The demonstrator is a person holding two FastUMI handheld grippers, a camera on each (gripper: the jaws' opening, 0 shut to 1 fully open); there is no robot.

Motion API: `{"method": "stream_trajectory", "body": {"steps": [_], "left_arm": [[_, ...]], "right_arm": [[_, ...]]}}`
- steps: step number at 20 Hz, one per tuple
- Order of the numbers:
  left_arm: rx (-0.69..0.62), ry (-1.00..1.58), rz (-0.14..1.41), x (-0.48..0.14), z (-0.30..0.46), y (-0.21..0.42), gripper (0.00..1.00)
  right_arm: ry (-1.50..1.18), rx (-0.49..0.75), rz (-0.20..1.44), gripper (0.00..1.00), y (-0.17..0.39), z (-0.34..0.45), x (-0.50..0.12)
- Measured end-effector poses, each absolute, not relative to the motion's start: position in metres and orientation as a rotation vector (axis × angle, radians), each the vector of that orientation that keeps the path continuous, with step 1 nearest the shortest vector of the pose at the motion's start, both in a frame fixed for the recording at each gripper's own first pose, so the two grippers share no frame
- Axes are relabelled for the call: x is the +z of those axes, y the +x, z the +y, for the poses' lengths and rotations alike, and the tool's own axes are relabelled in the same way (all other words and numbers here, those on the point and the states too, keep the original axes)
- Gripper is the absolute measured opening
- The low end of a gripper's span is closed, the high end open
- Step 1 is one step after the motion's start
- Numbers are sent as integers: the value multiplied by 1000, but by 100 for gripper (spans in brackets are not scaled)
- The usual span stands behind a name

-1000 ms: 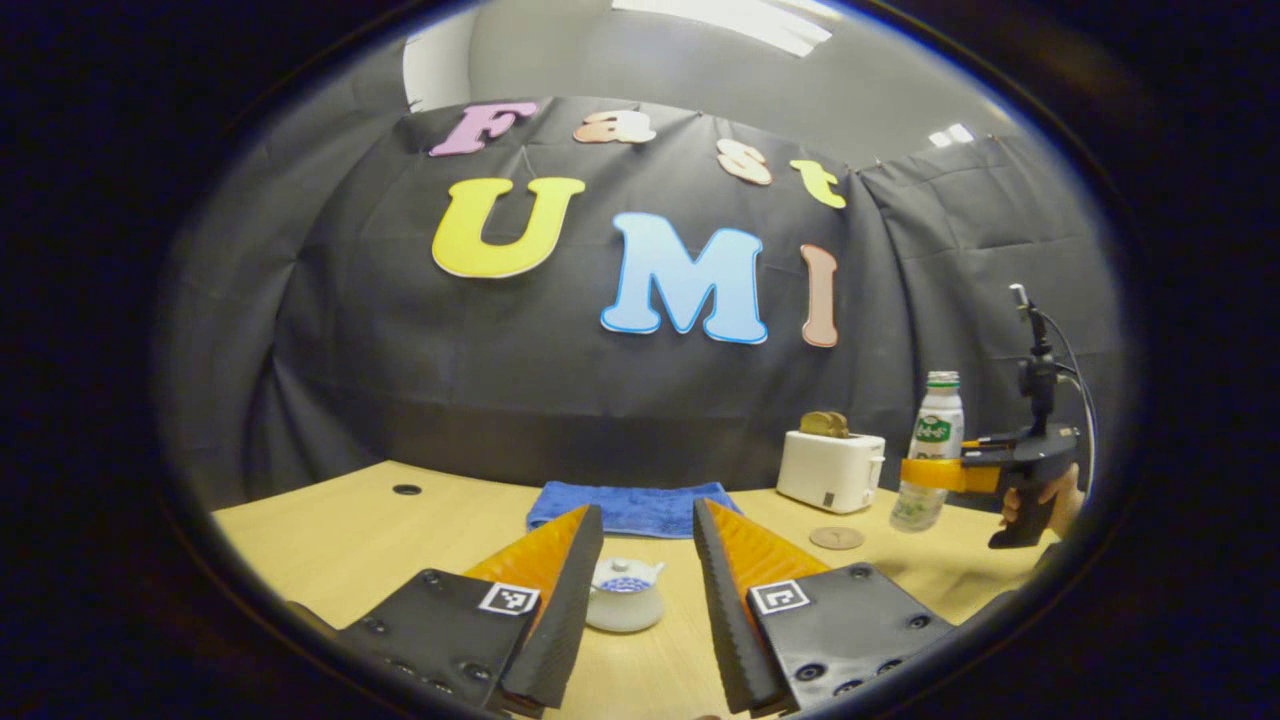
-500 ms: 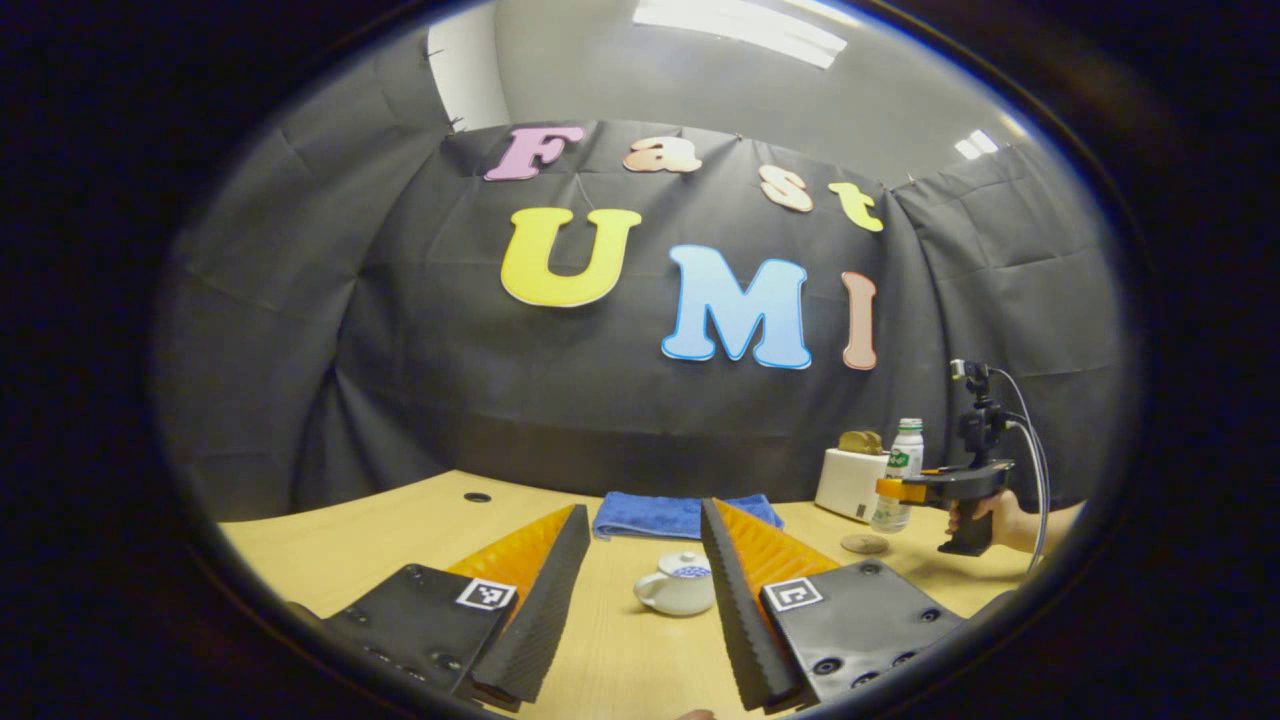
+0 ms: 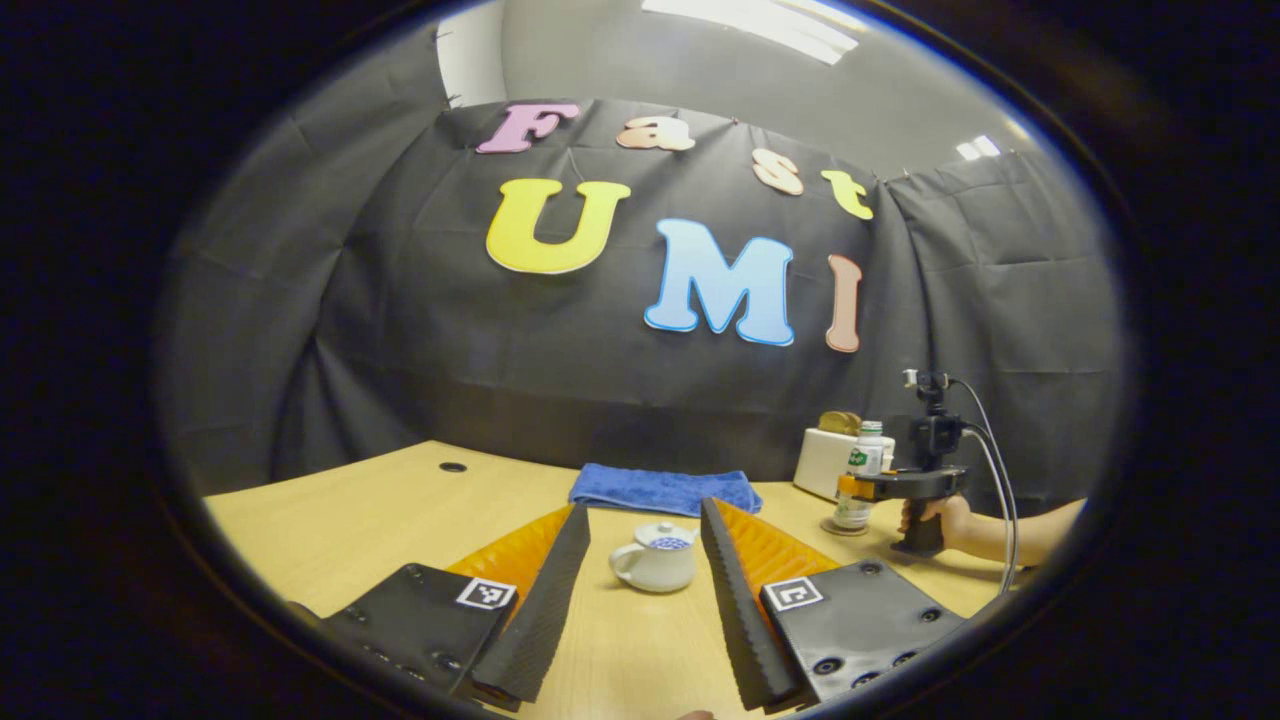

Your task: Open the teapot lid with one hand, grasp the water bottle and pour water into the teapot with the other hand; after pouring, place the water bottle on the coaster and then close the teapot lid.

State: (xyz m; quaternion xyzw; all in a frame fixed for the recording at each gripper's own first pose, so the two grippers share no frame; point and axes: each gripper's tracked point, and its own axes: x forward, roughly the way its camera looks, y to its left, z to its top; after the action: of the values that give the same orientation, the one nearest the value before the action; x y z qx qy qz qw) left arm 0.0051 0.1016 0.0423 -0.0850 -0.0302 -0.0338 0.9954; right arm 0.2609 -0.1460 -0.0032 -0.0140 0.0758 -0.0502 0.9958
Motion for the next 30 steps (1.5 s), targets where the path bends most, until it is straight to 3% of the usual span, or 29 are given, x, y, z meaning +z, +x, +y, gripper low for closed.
{"method": "stream_trajectory", "body": {"steps": [8, 9, 10, 12, 18, 23, 30], "left_arm": [[-65, -137, -76, 45, 96, 4, 75], [-68, -139, -80, 47, 95, 4, 81], [-71, -145, -81, 48, 92, 3, 87], [-81, -153, -78, 46, 87, 4, 100], [-82, -109, -74, 39, 63, 2, 99], [-78, -26, -37, 12, 15, 18, 99], [-43, 0, -8, -1, -11, 7, 100]], "right_arm": [[-40, -94, 117, 73, 261, -148, -2], [-44, -104, 109, 75, 260, -153, 1], [-39, -112, 100, 90, 256, -154, 6], [-28, -129, 68, 95, 242, -158, 22], [14, -95, -17, 97, 145, -138, 70], [71, -86, -33, 97, 45, -76, 58], [25, -62, -16, 97, 11, -18, 14]]}}
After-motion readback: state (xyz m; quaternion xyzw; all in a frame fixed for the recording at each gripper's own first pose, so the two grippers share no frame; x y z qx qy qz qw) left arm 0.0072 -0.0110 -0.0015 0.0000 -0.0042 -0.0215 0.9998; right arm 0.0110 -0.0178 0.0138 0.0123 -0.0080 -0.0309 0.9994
